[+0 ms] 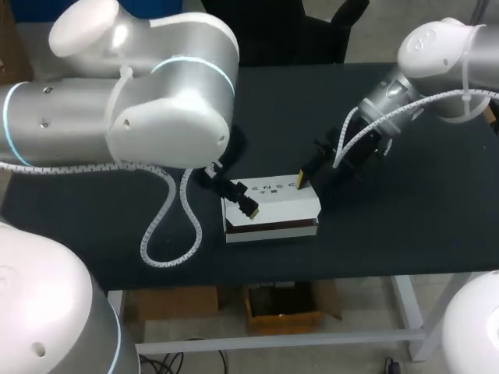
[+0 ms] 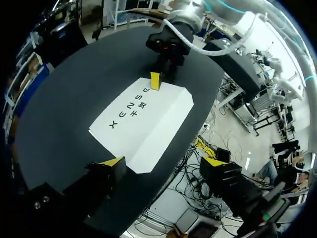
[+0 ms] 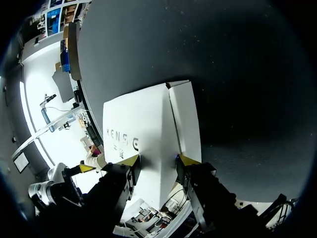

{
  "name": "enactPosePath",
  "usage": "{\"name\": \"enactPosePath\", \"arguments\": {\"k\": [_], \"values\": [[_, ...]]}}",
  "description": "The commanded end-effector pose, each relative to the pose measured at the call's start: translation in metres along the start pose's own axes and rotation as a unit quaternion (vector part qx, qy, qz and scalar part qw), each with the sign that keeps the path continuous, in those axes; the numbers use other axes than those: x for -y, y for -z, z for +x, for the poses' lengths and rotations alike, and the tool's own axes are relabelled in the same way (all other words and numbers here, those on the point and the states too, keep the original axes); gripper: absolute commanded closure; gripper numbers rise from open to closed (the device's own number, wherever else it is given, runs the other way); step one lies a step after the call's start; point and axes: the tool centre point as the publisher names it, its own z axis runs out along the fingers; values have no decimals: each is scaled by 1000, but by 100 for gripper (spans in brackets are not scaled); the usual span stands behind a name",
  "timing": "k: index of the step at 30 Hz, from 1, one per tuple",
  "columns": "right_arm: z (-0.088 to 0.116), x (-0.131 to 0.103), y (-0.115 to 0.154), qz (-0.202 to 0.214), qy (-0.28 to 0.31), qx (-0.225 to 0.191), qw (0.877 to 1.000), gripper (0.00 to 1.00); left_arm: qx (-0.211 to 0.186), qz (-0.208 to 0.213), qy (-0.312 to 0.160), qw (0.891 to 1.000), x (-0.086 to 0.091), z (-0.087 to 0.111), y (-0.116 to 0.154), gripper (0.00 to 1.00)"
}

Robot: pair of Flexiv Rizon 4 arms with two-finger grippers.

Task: Assemble the packaging by folding the flat box into shape, placing the metal phone stand inside, and closing the box properly

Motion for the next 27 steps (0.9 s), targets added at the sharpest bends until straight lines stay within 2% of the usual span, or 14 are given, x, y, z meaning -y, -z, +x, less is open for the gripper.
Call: {"name": "enactPosePath", "arguments": {"k": [1,5,10,12,13,26,27], "values": [[0,-1,0,2,0,-1,1000,55,90,-4,-95,991,1,15,-2,0],[0,-1,0,2,0,-1,1000,56,126,-36,-165,978,10,18,-2,0],[0,-1,0,2,0,-1,1000,56,157,-79,-207,962,24,15,-10,0],[0,-1,0,2,0,-1,1000,56,175,-89,-196,961,28,14,-16,0],[0,-1,0,2,0,-1,1000,56,172,-85,-175,966,28,14,-18,0],[0,-1,0,2,0,-1,1000,56,172,-85,-175,966,28,14,-18,0],[0,-1,0,2,0,-1,1000,56,193,-102,-157,963,23,13,-23,0]]}}
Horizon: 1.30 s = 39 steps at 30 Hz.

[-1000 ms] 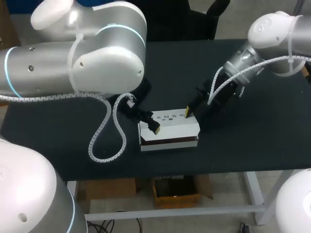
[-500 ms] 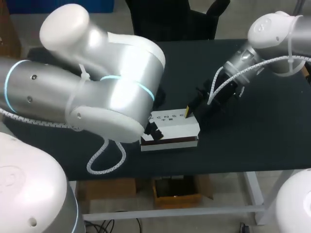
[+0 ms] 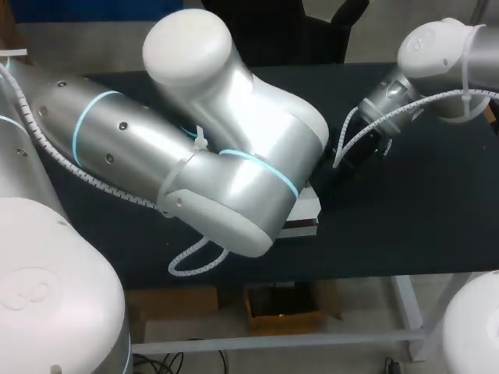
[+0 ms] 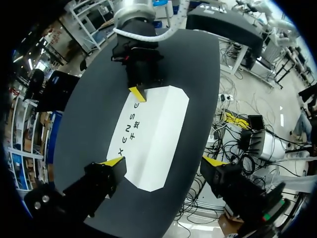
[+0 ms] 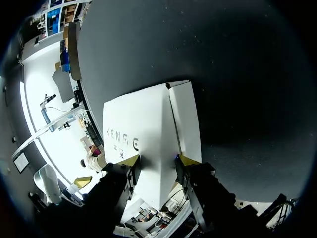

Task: Assemble the packaging by folding the flat box into shape, placing the metal phone stand inside, and closing the box properly

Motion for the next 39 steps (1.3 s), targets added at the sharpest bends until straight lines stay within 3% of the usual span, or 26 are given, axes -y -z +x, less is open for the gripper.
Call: {"name": "enactPosePath", "arguments": {"k": [1,7,10,16,18,20,25,39], "values": [[0,-1,0,2,0,-1,1000,56,59,-57,3,997,-1,9,-10,0],[0,-1,0,2,0,-1,1000,56,57,-52,-35,996,-11,0,-23,0],[0,-1,0,2,0,-1,1000,56,34,-38,-68,996,-16,-6,-28,0],[0,-1,0,2,0,-1,1000,56,-22,-30,-88,995,-18,-20,-32,0],[0,-1,0,2,0,-1,1000,56,-33,-28,-90,995,-19,-24,-31,24],[0,-1,0,2,0,-1,1000,56,-42,-26,-89,995,-20,-27,-30,40],[0,-1,0,2,0,-1,1000,56,-44,-27,-91,995,-19,-29,-26,49],[0,-1,0,2,0,-1,1000,56,-56,-49,-106,992,-11,-29,-51,25]]}}
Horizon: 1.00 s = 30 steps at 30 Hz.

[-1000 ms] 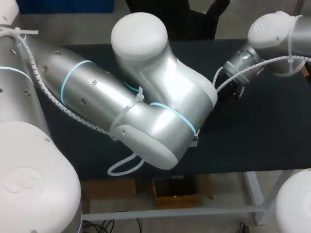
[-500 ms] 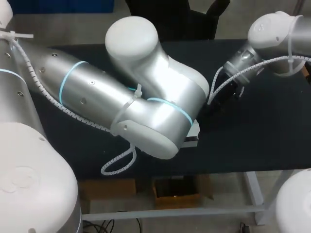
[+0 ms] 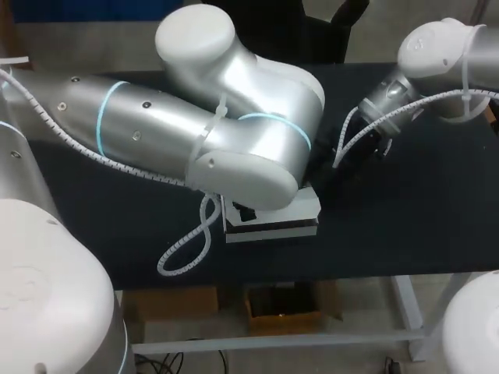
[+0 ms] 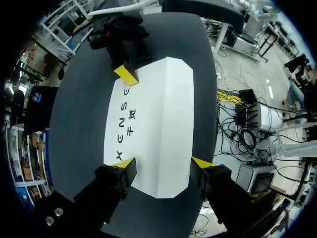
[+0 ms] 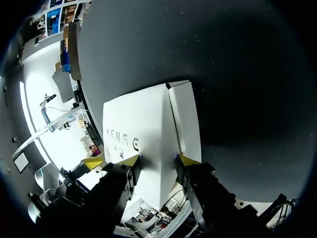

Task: Assemble the packaging by folding the flat box into shape, placing the metal phone stand inside, and closing the box properly

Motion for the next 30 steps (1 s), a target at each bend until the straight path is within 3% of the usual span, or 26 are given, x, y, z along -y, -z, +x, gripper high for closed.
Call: {"name": "enactPosePath", "arguments": {"k": [1,7,30], "values": [[0,-1,0,2,0,-1,1000,56,-4,-11,-3,1000,9,-5,-6,24],[1,-2,0,3,1,0,1000,56,-6,-16,-1,1000,9,-13,-8,29],[2,-4,-2,5,0,0,1000,56,-2,-26,-3,1000,8,-17,-24,25]]}}
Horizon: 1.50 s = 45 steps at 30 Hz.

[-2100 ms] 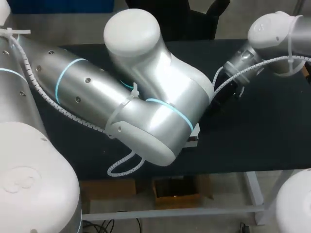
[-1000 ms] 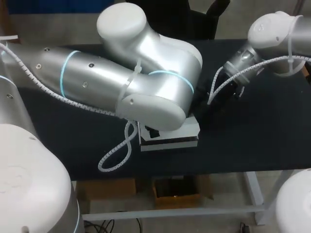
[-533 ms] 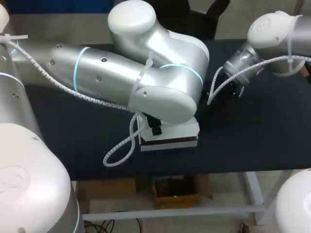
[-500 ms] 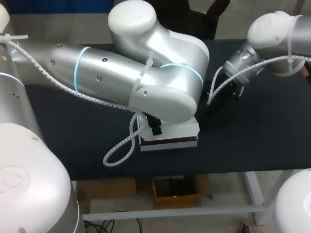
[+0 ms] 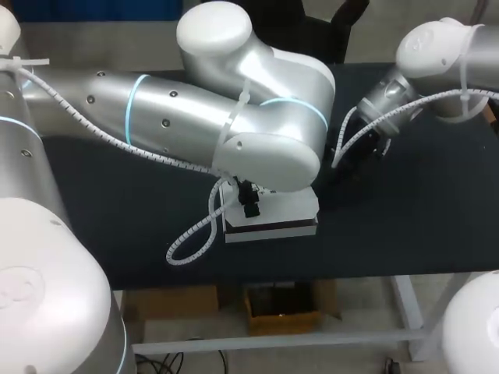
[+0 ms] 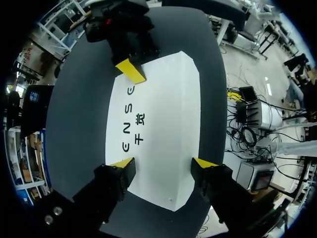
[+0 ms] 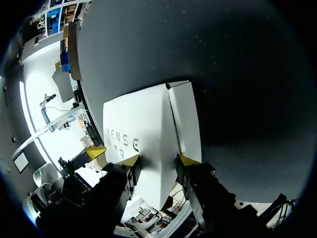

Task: Assemble the packaging by folding the flat box into shape, placing the metal phone stand inside, and closing the box properly

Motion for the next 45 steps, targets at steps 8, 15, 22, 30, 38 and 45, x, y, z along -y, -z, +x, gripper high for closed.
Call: {"name": "enactPosePath", "arguments": {"k": [8,15,22,30,38,45], "values": [[0,-2,-1,3,0,0,1000,56,31,-11,-6,999,8,3,-10,23],[2,-1,-1,4,1,2,1000,55,58,-11,-3,998,10,0,-13,27],[3,1,-2,3,3,3,1000,55,83,-7,1,996,8,-7,-18,53],[3,3,-2,3,4,4,1000,55,121,-5,-10,993,7,-5,-21,56],[2,6,-3,4,4,3,1000,55,151,-5,-22,988,4,-4,-31,68],[2,9,-3,1,6,4,1000,55,166,-3,-30,986,3,-3,-36,68]]}}
